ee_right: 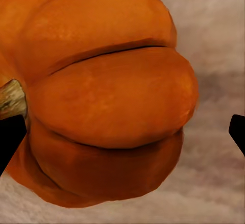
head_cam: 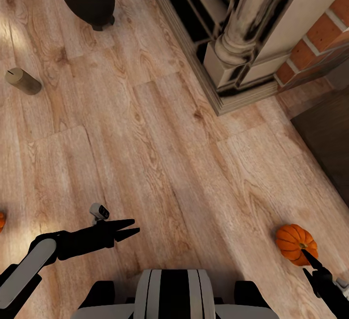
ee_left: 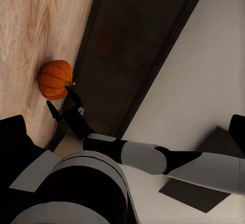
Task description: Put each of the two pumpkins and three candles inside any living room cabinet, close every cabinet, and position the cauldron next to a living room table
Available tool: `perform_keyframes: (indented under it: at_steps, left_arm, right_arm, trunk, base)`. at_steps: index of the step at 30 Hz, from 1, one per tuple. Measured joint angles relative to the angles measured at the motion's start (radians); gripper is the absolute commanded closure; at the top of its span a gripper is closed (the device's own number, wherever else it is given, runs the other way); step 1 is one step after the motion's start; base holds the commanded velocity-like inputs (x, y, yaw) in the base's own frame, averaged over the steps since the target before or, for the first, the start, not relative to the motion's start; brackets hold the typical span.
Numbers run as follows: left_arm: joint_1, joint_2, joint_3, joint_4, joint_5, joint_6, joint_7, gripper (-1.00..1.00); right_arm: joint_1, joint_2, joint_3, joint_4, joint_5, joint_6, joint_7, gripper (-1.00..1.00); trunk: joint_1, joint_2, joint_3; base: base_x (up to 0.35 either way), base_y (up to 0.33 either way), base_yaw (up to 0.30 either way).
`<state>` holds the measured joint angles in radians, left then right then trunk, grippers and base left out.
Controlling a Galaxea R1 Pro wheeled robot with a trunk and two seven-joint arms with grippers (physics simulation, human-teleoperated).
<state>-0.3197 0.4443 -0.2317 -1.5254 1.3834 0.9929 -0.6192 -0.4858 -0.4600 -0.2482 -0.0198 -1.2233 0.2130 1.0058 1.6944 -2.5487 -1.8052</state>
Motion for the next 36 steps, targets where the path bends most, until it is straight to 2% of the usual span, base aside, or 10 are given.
perform_keyframes:
  at_steps: [7,15,36]
  left_arm:
    - [0.000,0.000,0.000,-0.001,0.000,0.000,0.000,-1.00]
    - [0.000,0.000,0.000,-0.001,0.000,0.000,0.000,-1.00]
    - [0.000,-0.002,-0.003,-0.001,0.000,0.000,0.001,-1.00]
  right_arm:
    - [0.000,0.000,0.008,-0.001,0.001,-0.005,0.006,-1.00]
    - [0.000,-0.001,0.020,-0.001,0.006,-0.002,0.058,-1.00]
    - [0.000,-0.002,0.021,-0.001,0.006,-0.003,0.063,-1.00]
  trunk:
    - [0.000,0.000,0.000]
    - [0.000,0.000,0.000]
    - [0.000,0.000,0.000]
  base:
    - [0.007,0.002,0.000]
    - [0.087,0.014,0.000]
    - [0.086,0.000,0.000]
